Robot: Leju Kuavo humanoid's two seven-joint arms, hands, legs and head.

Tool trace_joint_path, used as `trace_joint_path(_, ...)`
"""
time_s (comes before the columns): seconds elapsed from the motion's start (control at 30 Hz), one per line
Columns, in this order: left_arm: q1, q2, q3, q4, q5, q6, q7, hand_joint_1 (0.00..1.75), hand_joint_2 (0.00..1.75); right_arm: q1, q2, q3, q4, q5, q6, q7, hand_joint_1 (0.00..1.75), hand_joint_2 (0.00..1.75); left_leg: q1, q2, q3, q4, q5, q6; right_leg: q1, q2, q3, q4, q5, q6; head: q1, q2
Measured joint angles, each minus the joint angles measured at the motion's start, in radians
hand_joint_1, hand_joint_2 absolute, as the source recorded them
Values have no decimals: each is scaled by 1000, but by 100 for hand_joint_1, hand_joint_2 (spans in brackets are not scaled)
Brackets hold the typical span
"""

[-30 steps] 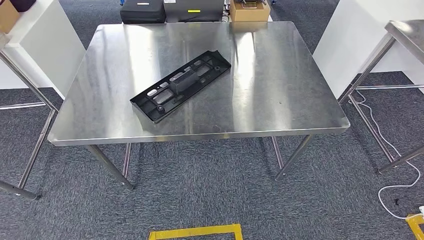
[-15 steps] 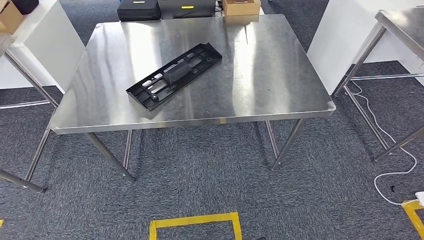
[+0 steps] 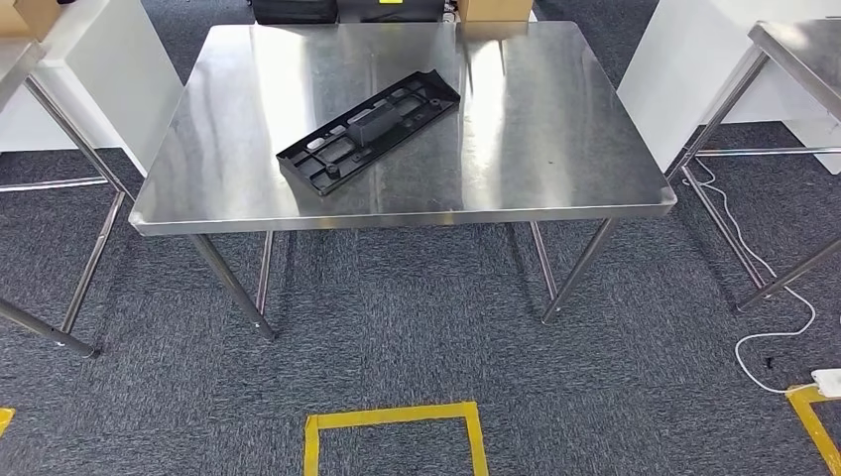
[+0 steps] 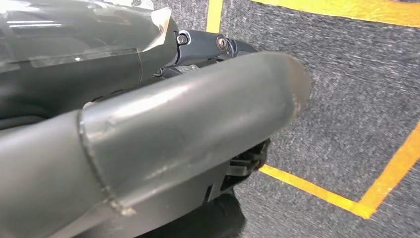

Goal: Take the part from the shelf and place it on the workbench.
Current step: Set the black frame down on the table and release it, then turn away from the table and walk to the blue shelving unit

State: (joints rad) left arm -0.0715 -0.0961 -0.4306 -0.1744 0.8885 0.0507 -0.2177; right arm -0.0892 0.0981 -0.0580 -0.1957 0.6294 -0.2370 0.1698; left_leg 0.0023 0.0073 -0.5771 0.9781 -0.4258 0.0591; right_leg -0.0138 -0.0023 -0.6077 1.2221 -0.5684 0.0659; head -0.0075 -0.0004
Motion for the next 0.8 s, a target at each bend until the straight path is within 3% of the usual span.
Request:
trace_joint_path(0.03, 0, 0, 0, 0, -1, 0, 0, 0, 0, -1, -1, 0, 0, 0, 0, 0, 0, 0, 0, 0, -7, 1, 7, -3, -1, 0, 53, -77, 23, 4, 0, 0)
trace_joint_path(0.1, 0, -1, 0, 0, -4, -1, 1, 0, 0, -2, -2, 0, 0, -2, -1, 0, 0, 0, -3, 0, -17, 3, 20, -13, 3, 1, 149, -228, 45, -3, 0, 0)
trace_joint_path(0.17, 0, -2, 0, 0, -8, -4, 2, 0, 0, 0, -4, 0, 0, -5, -2, -1, 0, 0, -5, 0, -20, 2, 33, -24, 11, 2, 174, -284, 48, -19, -2, 0)
trace_joint_path(0.23, 4, -2, 0, 0, -13, -11, -2, 0, 0, 7, -6, 0, 1, -7, -2, -5, 0, 0, -4, -2, -27, 6, 34, -34, 5, 2, 158, -284, 60, -36, -2, 0)
trace_joint_path(0.3, 11, 0, -1, 0, -18, -22, -13, 0, 0, 12, -7, 0, 2, -6, -3, -14, 0, 0, -1, -6, -49, 58, -26, -45, -5, -1, 146, -286, 75, -59, -6, 0)
trace_joint_path(0.37, 19, 1, -2, 1, -20, -27, -21, 0, 0, 18, -7, 0, 2, -2, -3, -22, 0, 0, 3, -8, -86, 183, -127, -55, -6, -3, 130, -284, 91, -74, -9, 0)
trace_joint_path(0.4, 22, 2, -2, 1, -20, -27, -23, 0, 0, 21, -8, 0, 2, 1, -3, -25, 0, 0, 5, -9, -101, 249, -160, -59, -5, -4, 121, -281, 98, -75, -10, 0)
trace_joint_path(0.43, 25, 2, -2, 1, -20, -25, -23, 0, 0, 22, -7, 0, 2, 4, -1, -25, 0, 0, 8, -9, -106, 290, -171, -63, -5, -5, 109, -276, 105, -74, -10, 0)
trace_joint_path(0.47, 27, 2, -2, 1, -20, -22, -24, 0, 0, 21, -7, 0, 2, 8, 2, -21, 0, 0, 11, -9, -93, 296, -161, -65, -5, -5, 97, -271, 110, -71, -10, 0)
trace_joint_path(0.53, 27, 2, -2, 1, -21, -15, -23, 0, 0, 11, -2, 0, 2, 18, 10, -4, 0, 0, 19, -9, -14, 196, -108, -69, -7, -5, 75, -256, 116, -65, -10, 0)
trace_joint_path(0.6, 26, 1, -2, 1, -21, -9, -20, 0, 0, -1, 3, 0, 2, 27, 18, 13, 0, 0, 21, -11, 68, 68, -86, -69, -5, -4, 58, -239, 120, -58, -11, 0)
trace_joint_path(0.63, 26, 0, -2, 1, -21, -7, -17, 0, 0, -5, 4, 1, 2, 31, 20, 17, 0, 0, 19, -13, 86, 35, -87, -66, -3, -4, 52, -234, 123, -53, -11, 0)
trace_joint_path(0.73, 29, -4, -2, 2, -21, 1, -6, 0, 0, -8, 5, 4, 2, 44, 22, 18, 0, 0, 12, -13, 77, 21, -80, -44, 0, -5, 40, -229, 134, -28, -11, 0)
trace_joint_path(0.8, 30, -8, -2, 3, -21, 4, 3, 0, 0, -5, 4, 7, 3, 53, 21, 17, 0, 0, 12, -9, 61, 14, -61, -18, 0, -3, 15, -187, 96, -27, -8, 0)
